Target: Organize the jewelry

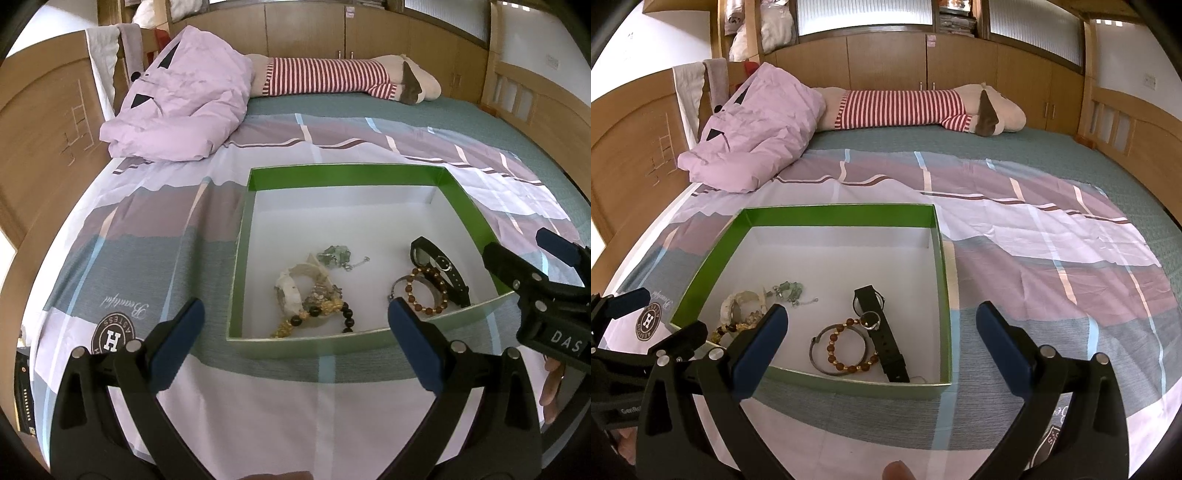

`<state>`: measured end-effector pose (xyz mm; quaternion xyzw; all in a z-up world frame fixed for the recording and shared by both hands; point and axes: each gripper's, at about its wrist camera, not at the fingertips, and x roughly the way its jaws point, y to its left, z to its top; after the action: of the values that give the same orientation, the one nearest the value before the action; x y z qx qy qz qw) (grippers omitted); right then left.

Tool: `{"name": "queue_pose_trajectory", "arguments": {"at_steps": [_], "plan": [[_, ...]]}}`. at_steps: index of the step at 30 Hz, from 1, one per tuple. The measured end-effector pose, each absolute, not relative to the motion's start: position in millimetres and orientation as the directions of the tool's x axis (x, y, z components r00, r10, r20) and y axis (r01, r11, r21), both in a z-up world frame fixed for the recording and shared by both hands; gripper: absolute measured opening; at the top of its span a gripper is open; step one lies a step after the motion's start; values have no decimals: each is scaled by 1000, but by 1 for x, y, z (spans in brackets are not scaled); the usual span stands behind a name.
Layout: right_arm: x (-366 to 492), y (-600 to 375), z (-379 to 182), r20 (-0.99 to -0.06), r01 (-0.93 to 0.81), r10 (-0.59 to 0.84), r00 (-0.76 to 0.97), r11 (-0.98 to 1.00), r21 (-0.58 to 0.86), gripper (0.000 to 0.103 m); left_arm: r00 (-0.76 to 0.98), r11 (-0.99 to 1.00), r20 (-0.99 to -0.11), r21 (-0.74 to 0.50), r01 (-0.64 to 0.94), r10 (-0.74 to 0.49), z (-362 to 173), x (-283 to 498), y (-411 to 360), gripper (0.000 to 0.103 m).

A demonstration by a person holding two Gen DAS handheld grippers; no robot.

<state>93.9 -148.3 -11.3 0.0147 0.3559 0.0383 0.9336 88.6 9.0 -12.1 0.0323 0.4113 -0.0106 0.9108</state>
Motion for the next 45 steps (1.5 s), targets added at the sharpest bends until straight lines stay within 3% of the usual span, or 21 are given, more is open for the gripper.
{"name": "queue_pose_trajectory", "arguments": {"at_steps": [45], "plan": [[93,-145,-14,-665,-75,84,742,996,43,102,661,998,-750,49,35,14,-16,87,11,101]]}}
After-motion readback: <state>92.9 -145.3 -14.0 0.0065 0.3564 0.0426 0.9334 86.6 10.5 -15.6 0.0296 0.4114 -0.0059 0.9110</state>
